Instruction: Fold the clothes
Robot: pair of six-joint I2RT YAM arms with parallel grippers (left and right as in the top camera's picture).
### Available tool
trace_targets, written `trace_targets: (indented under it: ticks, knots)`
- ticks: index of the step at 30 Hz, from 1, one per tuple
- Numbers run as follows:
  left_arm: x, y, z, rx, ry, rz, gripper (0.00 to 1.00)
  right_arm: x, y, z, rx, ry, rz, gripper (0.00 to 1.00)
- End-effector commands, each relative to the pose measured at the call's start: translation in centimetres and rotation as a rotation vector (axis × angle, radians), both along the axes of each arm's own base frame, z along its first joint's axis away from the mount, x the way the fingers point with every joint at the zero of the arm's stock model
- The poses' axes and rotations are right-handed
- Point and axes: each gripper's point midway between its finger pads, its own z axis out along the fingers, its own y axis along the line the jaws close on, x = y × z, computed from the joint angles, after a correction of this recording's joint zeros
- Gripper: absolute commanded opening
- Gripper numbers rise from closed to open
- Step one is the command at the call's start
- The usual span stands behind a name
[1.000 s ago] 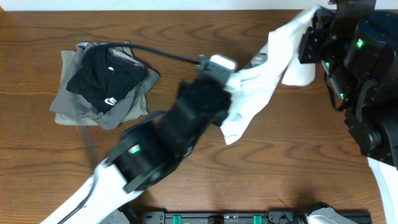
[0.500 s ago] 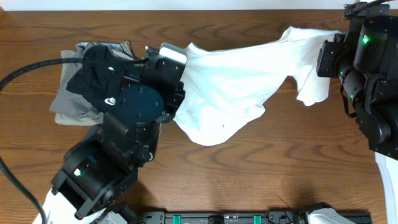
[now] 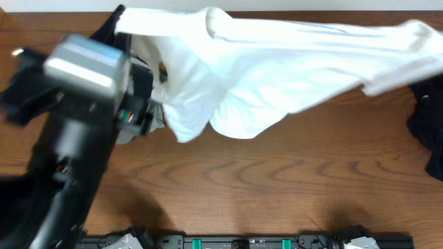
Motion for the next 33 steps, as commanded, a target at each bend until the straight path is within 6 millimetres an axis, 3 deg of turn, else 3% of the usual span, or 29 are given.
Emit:
trace_targets:
  ticks: [1,7,10,13,17,20,23,26,33]
  knots:
    - [-1.1,2.2,1.2,0.006,-0.021,0.057,0.06,-0.9,-1.6,0.1,-0.005,0.004,-0.079,0.02]
    - [-0.1,1.4,-1.6,0.112,0.066,0.110,0.06,-0.2,-1.4,-1.6,-0.026,0.080,-0.075,0.02]
    - [1.5,0.8,-3.2,0.177,0.118,0.200,0.06,1.6,-1.0,-2.8,-0.054,0.143,-0.075,0.02]
    - [3.0,-1.3,-4.2,0.261,0.131,0.235,0.06,4.3,-0.7,-4.0,-0.072,0.201,-0.091,0.01]
    - [4.8,-3.6,-3.8,0.341,0.090,0.286,0.06,7.3,-1.1,-4.3,-0.108,0.224,-0.152,0.01]
    - [5.3,-4.2,-2.7,0.362,0.049,0.335,0.06,7.9,-1.5,-3.9,-0.127,0.212,-0.187,0.01]
    - [4.8,-4.5,-1.8,0.352,0.021,0.344,0.06,6.7,-1.8,-3.3,-0.120,0.189,-0.189,0.01]
    - [3.4,-4.5,-0.6,0.335,-0.010,0.330,0.06,4.2,-2.6,-2.0,-0.107,0.139,-0.209,0.02]
    - [-1.1,-4.3,1.8,0.311,-0.063,0.241,0.06,-3.3,-4.9,1.2,-0.068,-0.016,-0.262,0.02]
